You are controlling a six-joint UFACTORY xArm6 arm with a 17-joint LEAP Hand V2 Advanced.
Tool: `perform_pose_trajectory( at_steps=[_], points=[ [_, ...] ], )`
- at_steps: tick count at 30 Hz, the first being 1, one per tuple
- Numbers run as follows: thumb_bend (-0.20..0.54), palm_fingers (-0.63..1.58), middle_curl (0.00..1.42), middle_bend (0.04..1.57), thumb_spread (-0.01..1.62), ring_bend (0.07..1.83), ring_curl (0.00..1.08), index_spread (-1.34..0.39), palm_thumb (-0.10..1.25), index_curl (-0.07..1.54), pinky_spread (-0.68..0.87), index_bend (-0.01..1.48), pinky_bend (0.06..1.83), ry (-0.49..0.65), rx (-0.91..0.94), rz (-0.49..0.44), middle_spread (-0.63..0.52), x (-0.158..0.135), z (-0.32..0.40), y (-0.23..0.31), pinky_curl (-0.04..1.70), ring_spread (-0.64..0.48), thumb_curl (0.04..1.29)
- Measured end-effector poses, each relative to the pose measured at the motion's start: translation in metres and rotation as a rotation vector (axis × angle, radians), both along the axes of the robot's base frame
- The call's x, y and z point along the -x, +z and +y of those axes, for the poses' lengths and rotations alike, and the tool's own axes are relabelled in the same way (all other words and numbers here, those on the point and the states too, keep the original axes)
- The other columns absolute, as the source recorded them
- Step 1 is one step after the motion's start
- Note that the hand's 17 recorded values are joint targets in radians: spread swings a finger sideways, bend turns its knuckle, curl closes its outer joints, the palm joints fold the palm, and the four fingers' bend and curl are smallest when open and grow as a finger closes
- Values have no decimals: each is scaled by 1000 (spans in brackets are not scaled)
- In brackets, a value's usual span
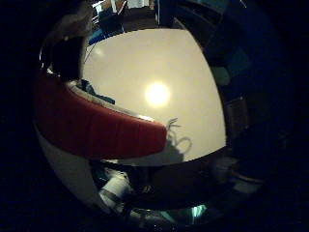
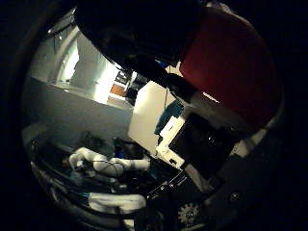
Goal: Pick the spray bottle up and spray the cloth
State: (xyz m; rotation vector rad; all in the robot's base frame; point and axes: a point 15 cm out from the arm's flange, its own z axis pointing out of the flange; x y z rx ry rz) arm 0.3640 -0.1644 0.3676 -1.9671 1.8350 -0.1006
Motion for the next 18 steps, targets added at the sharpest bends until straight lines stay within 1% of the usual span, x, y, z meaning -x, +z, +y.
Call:
perform_pose_trajectory(
  at_steps=[9, 18],
  points=[
    [-18, 1094, 879, 1354, 1006, 1303, 914, -209, 1055, 897, -185, 1172, 1121, 131, 207, 117, -146, -17, 84, 4, 1202, -259, 640],
    [-15, 1095, 873, 1357, 1008, 1302, 915, -208, 1044, 892, -191, 1174, 1110, 184, 551, 145, -145, -37, 127, 2, 1222, -260, 642]
  ],
)
